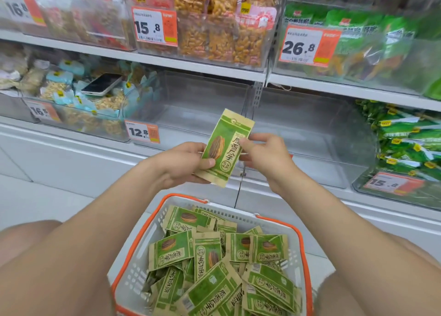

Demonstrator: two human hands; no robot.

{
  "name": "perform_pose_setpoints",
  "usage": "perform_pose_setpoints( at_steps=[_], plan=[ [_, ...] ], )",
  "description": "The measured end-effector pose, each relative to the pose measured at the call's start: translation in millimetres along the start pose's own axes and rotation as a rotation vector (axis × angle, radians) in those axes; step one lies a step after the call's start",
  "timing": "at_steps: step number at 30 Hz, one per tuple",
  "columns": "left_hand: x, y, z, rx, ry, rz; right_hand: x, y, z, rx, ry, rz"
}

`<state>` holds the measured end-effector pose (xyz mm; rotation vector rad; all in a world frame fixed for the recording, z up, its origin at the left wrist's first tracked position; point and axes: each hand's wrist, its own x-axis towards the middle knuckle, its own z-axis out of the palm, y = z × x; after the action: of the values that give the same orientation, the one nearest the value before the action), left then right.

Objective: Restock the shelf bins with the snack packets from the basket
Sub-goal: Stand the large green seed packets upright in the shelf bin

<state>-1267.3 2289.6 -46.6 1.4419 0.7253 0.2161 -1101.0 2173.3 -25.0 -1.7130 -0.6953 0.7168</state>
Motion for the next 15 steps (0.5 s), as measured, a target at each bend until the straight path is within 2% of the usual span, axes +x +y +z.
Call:
perform_pose_setpoints(
  at_steps=[3,8,12,15],
  plan=[
    [-4,7,-1,0.13,-0.098,0.023,4,-2,6,0.056,-0.05,-0.058],
    [-3,17,-8,0.341,-0.087,0.097,12,-7,12,0.036,-0.01,-0.12],
    [-2,17,-19,0.268,-0.029,0.109,24,-10,28,-0.057,0.024,-0.226],
    [2,22,-29,0.203,0.085,0.098,27,-15,47,-0.205,-0.07,-0.336]
  ],
)
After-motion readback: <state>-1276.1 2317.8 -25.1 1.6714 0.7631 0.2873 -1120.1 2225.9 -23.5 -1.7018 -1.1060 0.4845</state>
